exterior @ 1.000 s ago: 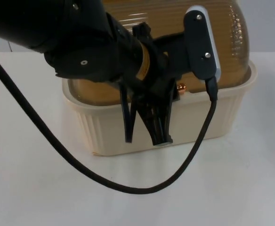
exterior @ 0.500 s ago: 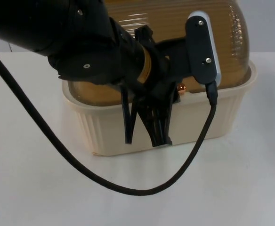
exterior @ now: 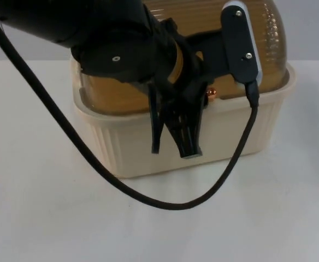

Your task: Open the box lid with the left hand, place the block into the box with the right hand, then close the box lid with the left hand.

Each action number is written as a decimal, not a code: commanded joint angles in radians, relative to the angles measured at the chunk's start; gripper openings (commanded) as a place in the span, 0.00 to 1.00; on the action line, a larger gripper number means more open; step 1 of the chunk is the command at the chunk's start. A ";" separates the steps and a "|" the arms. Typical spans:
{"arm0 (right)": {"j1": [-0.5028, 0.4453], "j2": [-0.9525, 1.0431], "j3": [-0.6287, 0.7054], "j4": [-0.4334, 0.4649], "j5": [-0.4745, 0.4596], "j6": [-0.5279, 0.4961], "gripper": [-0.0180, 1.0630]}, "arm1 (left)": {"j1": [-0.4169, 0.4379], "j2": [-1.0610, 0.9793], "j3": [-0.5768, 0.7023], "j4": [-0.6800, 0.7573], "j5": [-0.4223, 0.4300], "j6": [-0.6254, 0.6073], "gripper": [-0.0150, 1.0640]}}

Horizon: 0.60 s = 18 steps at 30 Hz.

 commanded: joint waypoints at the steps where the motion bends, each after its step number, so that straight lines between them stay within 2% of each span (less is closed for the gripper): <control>1: 0.004 0.000 -0.007 -0.004 0.002 0.002 0.99 | 0.010 0.000 -0.007 0.015 0.036 -0.008 0.01; 5: 0.004 0.000 -0.007 -0.004 0.002 0.002 0.99 | 0.010 0.000 -0.007 0.013 0.059 -0.008 0.01; 18: 0.004 0.000 -0.007 -0.004 0.002 0.002 0.99 | 0.010 -0.007 -0.007 0.036 0.060 -0.008 0.01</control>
